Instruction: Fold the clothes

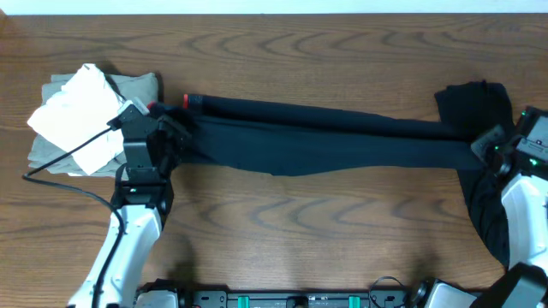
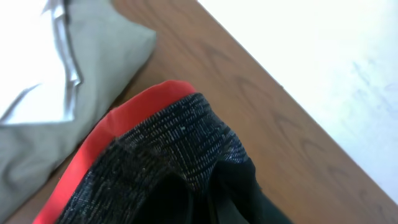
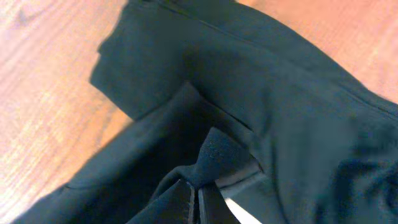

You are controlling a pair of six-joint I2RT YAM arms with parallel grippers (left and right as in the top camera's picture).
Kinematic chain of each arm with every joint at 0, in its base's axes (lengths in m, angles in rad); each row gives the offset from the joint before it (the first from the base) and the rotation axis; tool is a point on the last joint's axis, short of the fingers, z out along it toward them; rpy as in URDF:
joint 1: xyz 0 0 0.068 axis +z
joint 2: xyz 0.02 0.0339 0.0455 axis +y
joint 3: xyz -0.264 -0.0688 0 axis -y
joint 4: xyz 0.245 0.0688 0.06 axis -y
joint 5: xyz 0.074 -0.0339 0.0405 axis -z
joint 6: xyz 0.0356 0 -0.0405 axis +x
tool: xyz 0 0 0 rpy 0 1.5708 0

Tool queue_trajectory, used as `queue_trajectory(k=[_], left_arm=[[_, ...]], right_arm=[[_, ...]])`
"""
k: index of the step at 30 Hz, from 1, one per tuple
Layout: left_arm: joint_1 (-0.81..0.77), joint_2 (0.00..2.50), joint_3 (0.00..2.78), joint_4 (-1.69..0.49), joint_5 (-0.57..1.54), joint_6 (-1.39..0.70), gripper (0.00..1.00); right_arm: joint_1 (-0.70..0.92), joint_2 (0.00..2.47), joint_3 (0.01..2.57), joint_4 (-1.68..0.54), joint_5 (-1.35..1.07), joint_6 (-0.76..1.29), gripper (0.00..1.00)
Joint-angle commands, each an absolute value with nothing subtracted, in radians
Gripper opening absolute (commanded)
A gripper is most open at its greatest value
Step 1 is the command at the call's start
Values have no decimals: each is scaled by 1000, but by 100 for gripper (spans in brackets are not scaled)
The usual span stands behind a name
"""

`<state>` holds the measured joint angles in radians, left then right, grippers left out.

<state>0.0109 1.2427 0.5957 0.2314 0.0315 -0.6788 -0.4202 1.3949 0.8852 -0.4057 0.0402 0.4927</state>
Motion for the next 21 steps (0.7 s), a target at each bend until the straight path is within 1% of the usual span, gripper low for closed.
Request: queue_trajectory(k=[1, 12, 21], left_arm=[[14, 1278, 618, 283, 19, -666, 6], [14, 1425, 618, 409, 19, -666, 6], [14, 1517, 619, 459, 18, -665, 6]], right_arm=[[-397, 1417, 911, -364, 64, 497, 1], [-391, 1512, 915, -198, 63, 501, 1], [-391, 1596, 915, -117, 63, 525, 1]])
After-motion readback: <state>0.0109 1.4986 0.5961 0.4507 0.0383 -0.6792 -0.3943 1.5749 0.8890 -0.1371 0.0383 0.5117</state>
